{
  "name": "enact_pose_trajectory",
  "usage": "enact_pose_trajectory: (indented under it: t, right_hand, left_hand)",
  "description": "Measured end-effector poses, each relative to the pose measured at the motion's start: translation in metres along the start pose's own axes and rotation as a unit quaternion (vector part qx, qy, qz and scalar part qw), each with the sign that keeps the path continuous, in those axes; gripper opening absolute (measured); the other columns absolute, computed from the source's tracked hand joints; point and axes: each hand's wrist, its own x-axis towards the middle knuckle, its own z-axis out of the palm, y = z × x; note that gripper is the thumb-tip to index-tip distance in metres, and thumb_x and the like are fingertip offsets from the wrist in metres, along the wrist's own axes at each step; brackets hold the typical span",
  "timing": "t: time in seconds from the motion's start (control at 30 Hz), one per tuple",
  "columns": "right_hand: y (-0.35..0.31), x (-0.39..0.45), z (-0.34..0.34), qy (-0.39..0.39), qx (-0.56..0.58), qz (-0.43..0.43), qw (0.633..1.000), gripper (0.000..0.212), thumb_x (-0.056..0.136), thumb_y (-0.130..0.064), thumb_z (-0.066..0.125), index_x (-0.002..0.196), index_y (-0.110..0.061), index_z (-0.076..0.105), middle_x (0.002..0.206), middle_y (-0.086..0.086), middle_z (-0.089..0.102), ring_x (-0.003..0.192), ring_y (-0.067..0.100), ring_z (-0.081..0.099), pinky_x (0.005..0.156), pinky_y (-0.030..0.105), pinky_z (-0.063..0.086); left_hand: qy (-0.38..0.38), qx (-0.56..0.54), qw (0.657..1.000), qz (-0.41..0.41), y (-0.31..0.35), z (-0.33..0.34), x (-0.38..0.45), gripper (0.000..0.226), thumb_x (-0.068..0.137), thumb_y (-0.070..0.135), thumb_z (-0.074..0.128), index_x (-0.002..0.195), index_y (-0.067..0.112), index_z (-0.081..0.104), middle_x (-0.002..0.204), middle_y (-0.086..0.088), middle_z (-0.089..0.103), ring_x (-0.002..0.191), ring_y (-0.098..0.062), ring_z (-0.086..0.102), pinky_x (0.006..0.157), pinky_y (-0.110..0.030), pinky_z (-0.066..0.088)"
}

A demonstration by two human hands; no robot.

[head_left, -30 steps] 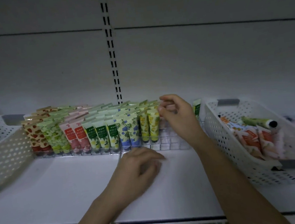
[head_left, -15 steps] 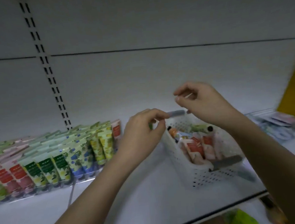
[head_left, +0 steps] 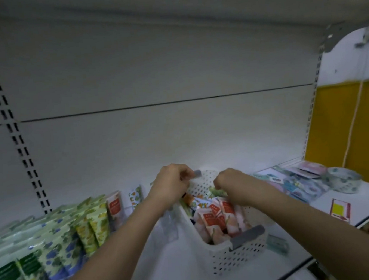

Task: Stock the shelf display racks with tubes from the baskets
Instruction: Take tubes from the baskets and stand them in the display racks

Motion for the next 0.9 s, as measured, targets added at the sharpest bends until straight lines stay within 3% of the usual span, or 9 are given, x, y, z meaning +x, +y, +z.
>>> enact_pose_trajectory:
  t: [0.1,0.23,0.37,0.47,0.53,0.6,0.7,0.77,0.9]
  right_hand:
    - [-0.007,0.004,0.009,0.008,-0.062,-0.006,0.998,0.025,0.09,0.006,0.048,0.11,-0.004,0.059,0.116,0.017,0.059,0.112,0.031,0.051,0.087,0.036,0.044]
    - [0.001,0.004,0.001,0.074,-0.019,0.01,0.997,0.024,0.085,0.005,0.052,0.105,-0.004,0.06,0.112,0.017,0.061,0.108,0.032,0.057,0.081,0.034,0.044]
    - [0.019,0.0,-0.017,0.206,0.162,0.04,0.964,0.021,0.088,-0.007,0.059,0.105,-0.009,0.071,0.103,0.006,0.071,0.098,0.023,0.064,0.083,0.032,0.05]
    - [0.014,-0.006,-0.026,0.266,0.366,0.067,0.889,0.013,0.085,-0.016,0.072,0.097,-0.021,0.074,0.088,-0.012,0.07,0.076,0.002,0.063,0.067,0.013,0.048]
    - [0.006,-0.007,-0.028,0.26,0.488,0.072,0.83,0.015,0.081,-0.014,0.077,0.089,-0.026,0.072,0.079,-0.01,0.071,0.064,0.001,0.061,0.058,0.013,0.046]
    - [-0.003,-0.007,-0.027,0.238,0.574,0.062,0.781,0.017,0.08,-0.009,0.077,0.088,-0.021,0.07,0.077,-0.004,0.072,0.059,0.004,0.06,0.055,0.018,0.046]
    - [-0.016,-0.005,-0.026,0.207,0.631,0.033,0.747,0.021,0.08,-0.005,0.077,0.093,-0.014,0.064,0.081,0.009,0.073,0.065,0.011,0.064,0.06,0.025,0.047]
    - [-0.023,-0.005,-0.027,0.181,0.644,0.003,0.743,0.025,0.079,-0.003,0.077,0.096,-0.013,0.062,0.079,0.008,0.074,0.07,0.013,0.067,0.065,0.028,0.05]
    - [-0.037,0.001,-0.029,0.095,0.695,-0.061,0.71,0.023,0.082,-0.003,0.075,0.101,-0.01,0.066,0.091,0.009,0.075,0.085,0.021,0.072,0.08,0.031,0.058]
  left_hand:
    - [0.041,-0.043,0.998,-0.011,-0.003,0.005,-0.003,0.02,0.085,0.008,0.062,0.093,0.021,0.076,0.091,0.004,0.074,0.08,-0.01,0.066,0.075,-0.021,0.051]
    - [0.094,-0.091,0.991,-0.023,-0.01,0.001,-0.01,0.019,0.086,0.009,0.063,0.089,0.023,0.076,0.082,0.01,0.071,0.074,-0.003,0.062,0.068,-0.008,0.043]
    - [0.123,-0.142,0.981,-0.056,-0.013,-0.009,-0.012,0.021,0.086,0.007,0.061,0.094,0.022,0.074,0.074,0.011,0.065,0.069,-0.007,0.06,0.063,-0.012,0.041]
    - [0.092,-0.245,0.958,-0.114,-0.007,-0.012,-0.009,0.025,0.089,0.018,0.066,0.114,0.014,0.065,0.083,0.0,0.067,0.073,-0.014,0.065,0.07,-0.019,0.053]
    - [0.059,-0.369,0.913,-0.16,0.001,-0.012,-0.008,0.039,0.091,0.024,0.066,0.124,0.009,0.054,0.093,-0.006,0.067,0.077,-0.02,0.071,0.076,-0.032,0.059]
    - [0.039,-0.495,0.848,-0.188,0.008,-0.014,-0.009,0.04,0.092,0.022,0.065,0.126,0.007,0.048,0.102,-0.01,0.067,0.076,-0.018,0.074,0.068,-0.027,0.06]
    - [0.05,-0.614,0.762,-0.199,0.005,-0.021,-0.011,0.039,0.092,0.019,0.066,0.125,0.008,0.048,0.109,-0.017,0.068,0.088,-0.029,0.073,0.069,-0.03,0.061]
    - [0.073,-0.632,0.745,-0.2,-0.001,-0.027,-0.013,0.038,0.09,0.017,0.068,0.122,0.012,0.048,0.103,-0.017,0.07,0.087,-0.032,0.073,0.067,-0.033,0.06]
    - [0.121,-0.598,0.766,-0.203,-0.014,-0.037,-0.016,0.04,0.086,0.013,0.072,0.121,0.012,0.052,0.108,-0.018,0.068,0.088,-0.029,0.071,0.063,-0.032,0.059]
